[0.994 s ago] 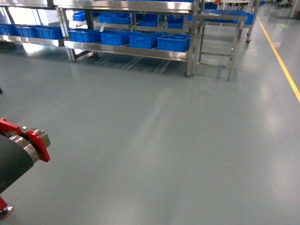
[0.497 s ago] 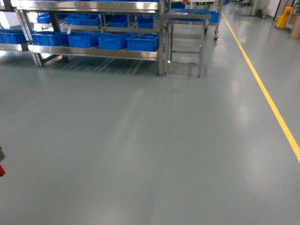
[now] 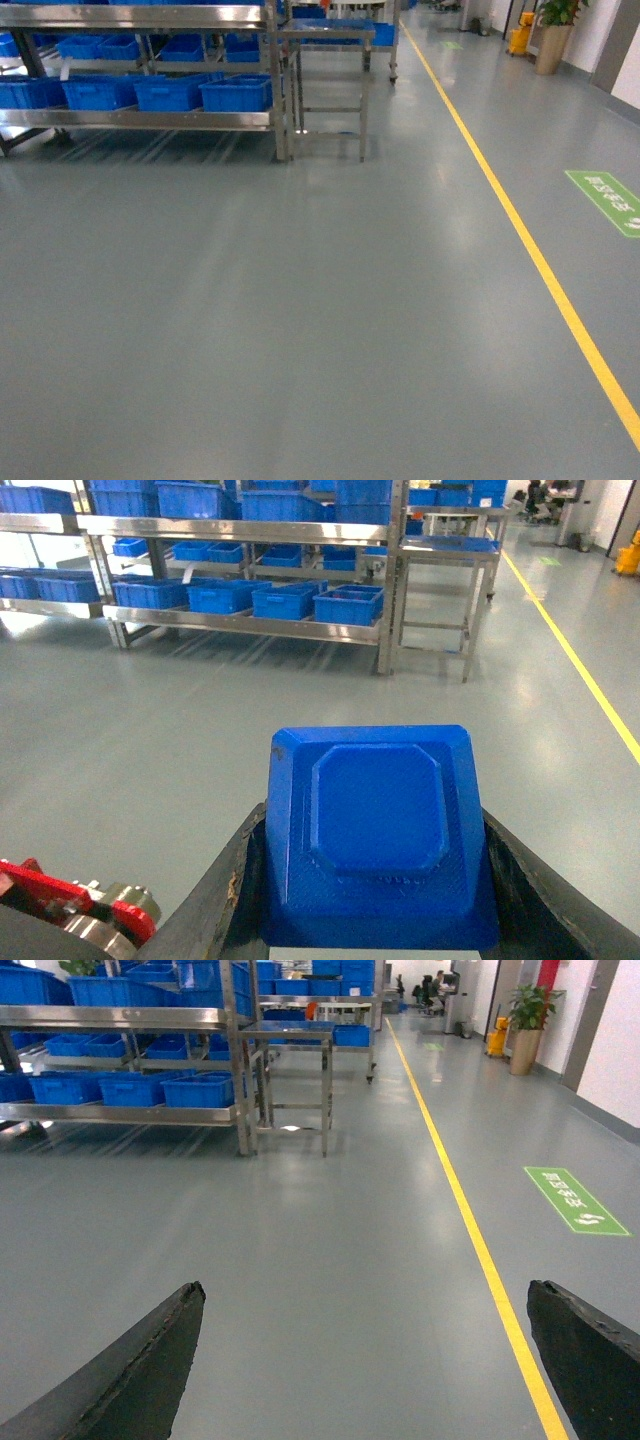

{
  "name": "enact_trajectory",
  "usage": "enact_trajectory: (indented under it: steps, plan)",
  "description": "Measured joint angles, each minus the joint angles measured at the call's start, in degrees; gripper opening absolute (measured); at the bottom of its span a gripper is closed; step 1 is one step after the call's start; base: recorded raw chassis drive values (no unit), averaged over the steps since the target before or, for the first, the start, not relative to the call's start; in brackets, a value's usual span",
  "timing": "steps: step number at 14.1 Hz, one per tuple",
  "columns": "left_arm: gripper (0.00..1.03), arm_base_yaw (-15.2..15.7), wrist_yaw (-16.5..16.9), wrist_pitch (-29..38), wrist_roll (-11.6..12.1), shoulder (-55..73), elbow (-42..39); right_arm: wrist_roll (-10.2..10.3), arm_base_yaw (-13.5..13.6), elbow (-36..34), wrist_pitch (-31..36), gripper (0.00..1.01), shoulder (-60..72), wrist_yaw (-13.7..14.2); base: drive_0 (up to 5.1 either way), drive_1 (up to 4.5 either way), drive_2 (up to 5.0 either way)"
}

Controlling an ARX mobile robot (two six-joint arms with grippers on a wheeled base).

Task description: Pick blue part to blue bin on bottom shelf

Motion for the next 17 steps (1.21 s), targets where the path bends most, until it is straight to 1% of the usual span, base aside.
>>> enact_trajectory:
  steps: [7,17]
  plan:
    - [0.44,0.0,0.0,0.0,0.0,0.0,0.0,0.0,0.0,0.0,0.0,0.98,0.0,0.0,0.0,0.00,0.0]
    - [0.44,0.0,0.0,0.0,0.0,0.0,0.0,0.0,0.0,0.0,0.1,0.98,0.0,0.0,0.1,4.16,-4.1]
